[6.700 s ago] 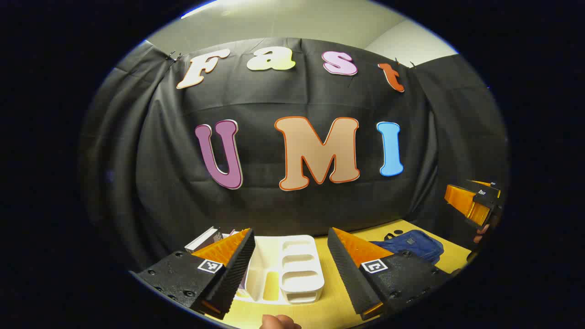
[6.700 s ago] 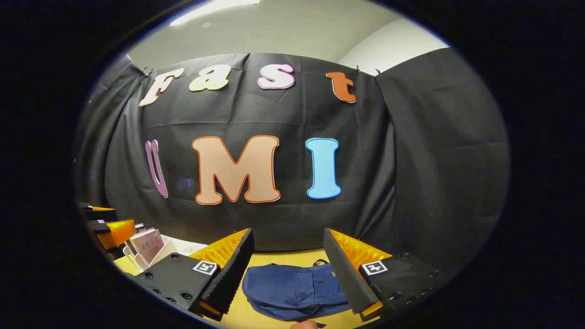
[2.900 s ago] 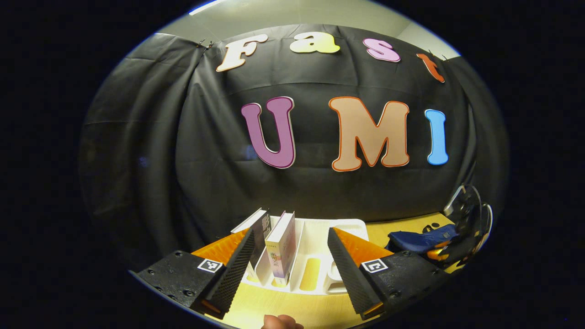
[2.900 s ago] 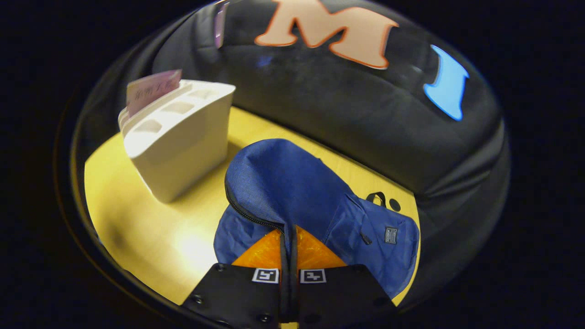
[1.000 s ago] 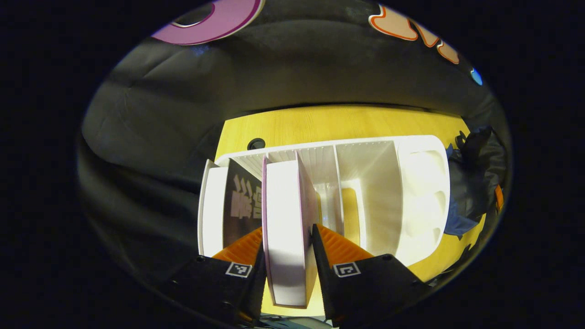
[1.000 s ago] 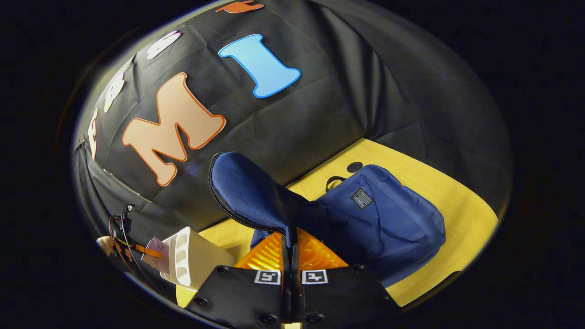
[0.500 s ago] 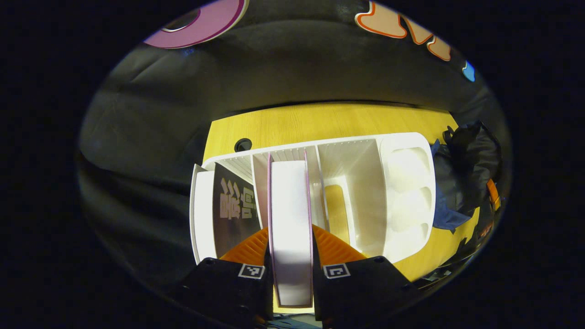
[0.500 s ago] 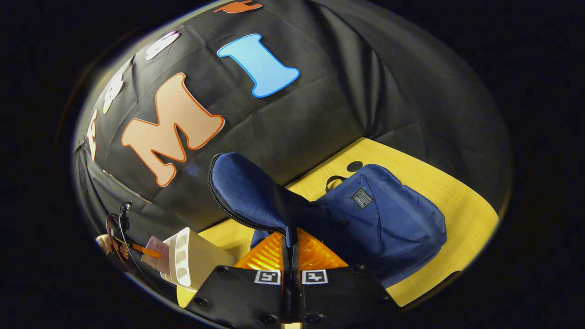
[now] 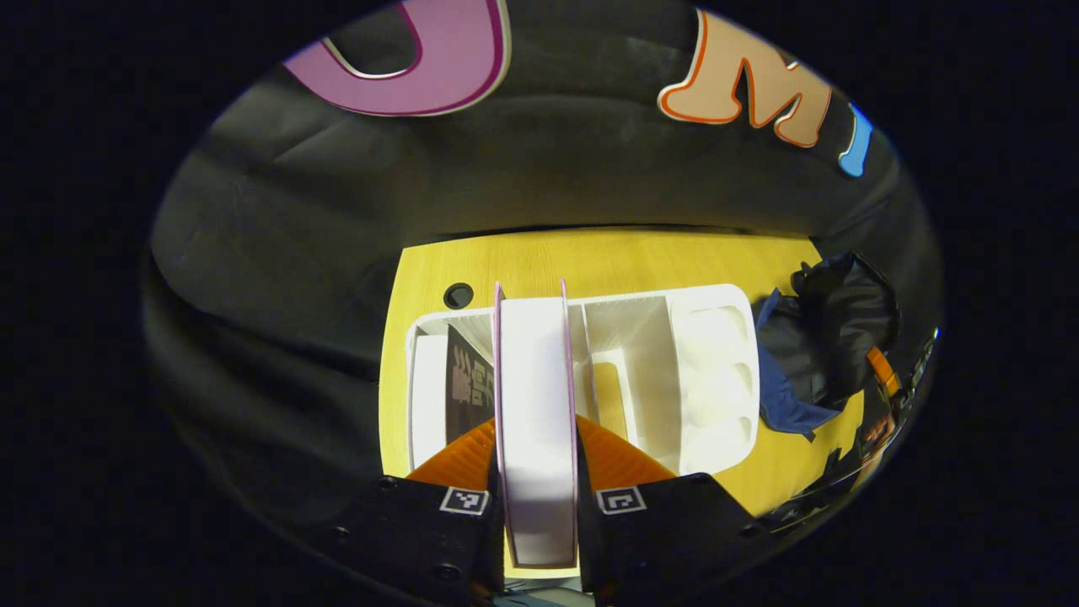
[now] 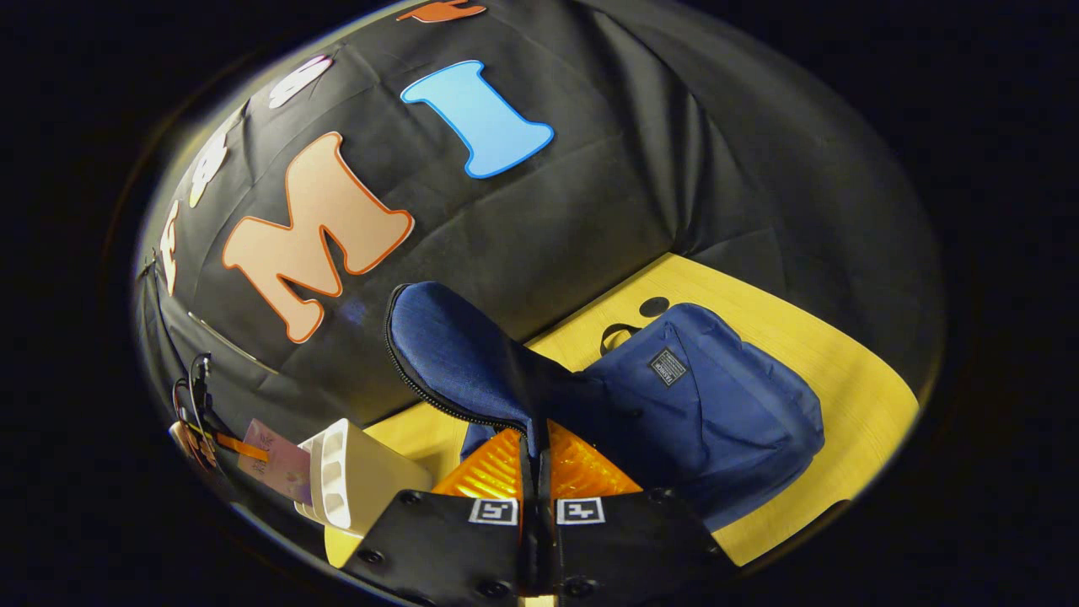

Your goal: Open the schoolbag, grab two books from the bookshelf and put them into the schoolbag.

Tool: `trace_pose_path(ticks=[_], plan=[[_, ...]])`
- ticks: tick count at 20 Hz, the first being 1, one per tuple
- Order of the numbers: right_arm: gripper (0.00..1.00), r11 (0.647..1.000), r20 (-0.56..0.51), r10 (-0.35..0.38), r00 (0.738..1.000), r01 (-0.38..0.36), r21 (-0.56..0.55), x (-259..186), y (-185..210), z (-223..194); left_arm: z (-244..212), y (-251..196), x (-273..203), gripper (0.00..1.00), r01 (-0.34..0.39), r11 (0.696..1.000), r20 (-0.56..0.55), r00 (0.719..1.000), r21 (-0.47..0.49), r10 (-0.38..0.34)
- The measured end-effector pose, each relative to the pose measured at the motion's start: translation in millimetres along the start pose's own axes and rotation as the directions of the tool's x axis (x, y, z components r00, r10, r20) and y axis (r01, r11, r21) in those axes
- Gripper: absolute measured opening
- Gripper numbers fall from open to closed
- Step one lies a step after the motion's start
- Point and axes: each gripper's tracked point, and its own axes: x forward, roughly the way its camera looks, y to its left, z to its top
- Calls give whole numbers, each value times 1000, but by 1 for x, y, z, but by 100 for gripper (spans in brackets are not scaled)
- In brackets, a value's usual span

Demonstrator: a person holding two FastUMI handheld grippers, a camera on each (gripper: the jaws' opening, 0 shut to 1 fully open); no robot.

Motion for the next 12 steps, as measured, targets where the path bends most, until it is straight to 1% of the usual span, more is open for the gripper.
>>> trace_pose_path(ticks=[4, 6, 8, 9, 11, 12], plan=[[3, 1000, -2, -2, 1000, 2, -4, -1, -1, 0, 16, 9, -40, 32, 42, 997, 64, 997, -61, -39], [3, 1000, -5, -3, 1000, 3, -7, -1, -1, 0, 30, 16, -68, 32, 71, 993, 137, 989, -92, -58], [3, 1000, -5, -5, 1000, 5, -9, -1, -1, 0, 45, 23, -93, 29, 99, 988, 198, 977, -119, -74], [3, 1000, -7, -5, 1000, 5, -14, -2, -1, 0, 48, 25, -98, 30, 118, 983, 226, 970, -138, -84], [3, 1000, -8, -6, 1000, 5, -20, -1, -2, 0, 53, 25, -113, 30, 176, 966, 264, 957, -188, -123], [3, 1000, -8, -5, 1000, 5, -18, -1, -1, 0, 54, 21, -120, 29, 211, 954, 283, 948, -215, -146]])
